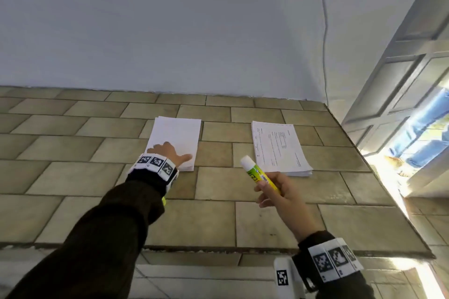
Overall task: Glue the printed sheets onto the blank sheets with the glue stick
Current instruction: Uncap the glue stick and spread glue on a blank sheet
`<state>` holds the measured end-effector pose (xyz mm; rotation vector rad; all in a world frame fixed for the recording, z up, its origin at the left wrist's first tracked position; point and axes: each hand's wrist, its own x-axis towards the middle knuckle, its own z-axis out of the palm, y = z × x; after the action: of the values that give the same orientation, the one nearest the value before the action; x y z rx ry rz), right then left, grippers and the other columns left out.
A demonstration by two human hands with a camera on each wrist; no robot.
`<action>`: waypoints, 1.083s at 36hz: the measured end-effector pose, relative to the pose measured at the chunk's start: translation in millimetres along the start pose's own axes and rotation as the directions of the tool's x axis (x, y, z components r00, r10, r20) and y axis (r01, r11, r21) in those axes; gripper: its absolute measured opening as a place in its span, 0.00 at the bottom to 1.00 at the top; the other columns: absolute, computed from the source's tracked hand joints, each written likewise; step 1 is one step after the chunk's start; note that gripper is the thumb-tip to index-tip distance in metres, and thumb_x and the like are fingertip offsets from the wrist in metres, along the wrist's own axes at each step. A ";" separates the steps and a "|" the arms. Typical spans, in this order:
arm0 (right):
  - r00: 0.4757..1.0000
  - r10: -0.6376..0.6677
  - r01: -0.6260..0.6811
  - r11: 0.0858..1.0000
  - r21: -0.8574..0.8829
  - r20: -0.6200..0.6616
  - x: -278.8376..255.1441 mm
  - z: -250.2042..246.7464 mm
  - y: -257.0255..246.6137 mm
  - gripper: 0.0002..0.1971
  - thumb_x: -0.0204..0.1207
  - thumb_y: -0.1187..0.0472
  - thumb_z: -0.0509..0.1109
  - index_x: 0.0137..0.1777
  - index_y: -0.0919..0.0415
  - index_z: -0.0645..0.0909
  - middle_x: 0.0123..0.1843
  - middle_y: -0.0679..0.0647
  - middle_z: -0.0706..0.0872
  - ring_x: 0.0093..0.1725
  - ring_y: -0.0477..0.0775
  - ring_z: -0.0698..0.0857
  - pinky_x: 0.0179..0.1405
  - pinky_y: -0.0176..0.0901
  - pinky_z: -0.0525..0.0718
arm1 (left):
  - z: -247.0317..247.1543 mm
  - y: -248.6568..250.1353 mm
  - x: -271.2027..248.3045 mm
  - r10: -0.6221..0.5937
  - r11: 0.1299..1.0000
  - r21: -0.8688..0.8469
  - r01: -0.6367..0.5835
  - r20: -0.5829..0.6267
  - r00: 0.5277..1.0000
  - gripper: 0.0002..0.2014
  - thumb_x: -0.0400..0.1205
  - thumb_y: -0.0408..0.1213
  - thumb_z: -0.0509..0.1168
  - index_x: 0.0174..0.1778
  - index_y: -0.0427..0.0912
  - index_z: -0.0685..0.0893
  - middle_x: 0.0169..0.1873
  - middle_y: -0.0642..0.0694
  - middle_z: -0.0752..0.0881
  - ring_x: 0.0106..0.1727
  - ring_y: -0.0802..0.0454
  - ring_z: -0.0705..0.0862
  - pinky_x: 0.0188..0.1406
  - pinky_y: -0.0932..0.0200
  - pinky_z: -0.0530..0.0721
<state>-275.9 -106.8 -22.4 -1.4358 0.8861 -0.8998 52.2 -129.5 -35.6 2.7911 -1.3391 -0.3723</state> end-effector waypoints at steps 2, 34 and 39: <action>1.000 0.001 -0.001 1.000 -0.012 0.015 -0.9 -0.3 0.9 0.10 0.78 0.59 0.68 0.57 0.60 0.80 0.40 0.52 0.89 0.35 0.52 0.86 0.36 0.45 0.86 | 3.8 -2.4 6.2 -0.001 1.000 0.000 0.001 -0.006 1.000 0.40 0.70 0.73 0.65 0.63 0.41 0.77 0.58 0.38 0.84 0.55 0.39 0.83 0.57 0.49 0.82; 0.993 -0.008 0.013 0.999 0.041 -0.121 -4.4 -28.8 -4.7 0.07 0.79 0.65 0.68 0.55 0.63 0.81 0.39 0.54 0.88 0.34 0.52 0.86 0.34 0.42 0.87 | -85.0 26.2 -94.9 0.305 0.950 -0.017 -0.312 -0.168 0.937 0.29 0.81 0.61 0.63 0.74 0.49 0.72 0.62 0.45 0.84 0.55 0.44 0.83 0.45 0.54 0.76; 0.973 -0.051 0.065 0.996 0.058 -0.225 -2.5 -44.3 -12.9 0.09 0.79 0.62 0.68 0.57 0.64 0.80 0.42 0.57 0.87 0.34 0.53 0.87 0.34 0.40 0.87 | -47.6 34.7 -135.7 0.497 0.867 -0.071 -0.493 0.084 0.864 0.31 0.80 0.53 0.69 0.79 0.53 0.69 0.72 0.47 0.79 0.67 0.47 0.80 0.67 0.49 0.78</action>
<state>-317.0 -122.4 -7.9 -1.3269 0.9756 -1.1412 -45.6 -50.5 42.5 2.2880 -1.9644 -0.5105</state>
